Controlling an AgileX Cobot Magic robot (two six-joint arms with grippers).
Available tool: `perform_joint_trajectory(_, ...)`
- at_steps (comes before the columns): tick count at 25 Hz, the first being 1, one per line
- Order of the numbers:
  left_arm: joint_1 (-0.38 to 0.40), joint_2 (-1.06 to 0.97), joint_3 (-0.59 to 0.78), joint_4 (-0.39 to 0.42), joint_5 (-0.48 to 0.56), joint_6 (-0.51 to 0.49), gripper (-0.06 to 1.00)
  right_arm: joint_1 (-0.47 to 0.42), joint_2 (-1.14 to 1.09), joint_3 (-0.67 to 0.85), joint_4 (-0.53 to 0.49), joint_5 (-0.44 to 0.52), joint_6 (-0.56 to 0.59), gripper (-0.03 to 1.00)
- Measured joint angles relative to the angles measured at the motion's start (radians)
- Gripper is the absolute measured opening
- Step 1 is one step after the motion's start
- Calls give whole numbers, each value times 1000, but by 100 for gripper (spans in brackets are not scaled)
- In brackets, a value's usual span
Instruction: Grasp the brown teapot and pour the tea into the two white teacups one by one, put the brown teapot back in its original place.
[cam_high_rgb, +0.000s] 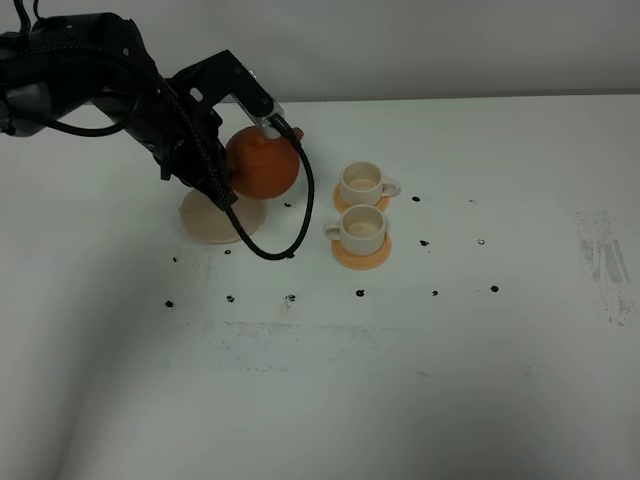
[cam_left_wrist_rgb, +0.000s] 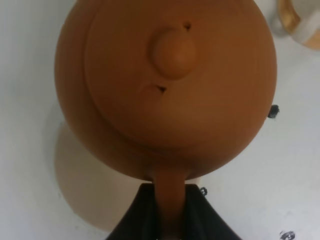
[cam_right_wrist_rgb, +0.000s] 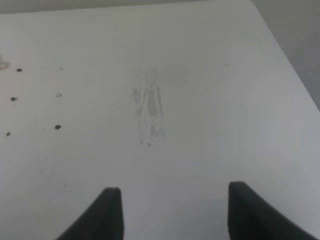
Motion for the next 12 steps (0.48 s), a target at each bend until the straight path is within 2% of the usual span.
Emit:
perform_joint_trajectory(7, -22, 0, 0, -66, -42, 200, 10, 0, 0, 0, 0, 0, 0, 45)
perform_joint_trajectory(12, -31, 0, 0, -72, -57, 286, 10, 0, 0, 0, 0, 0, 0, 45)
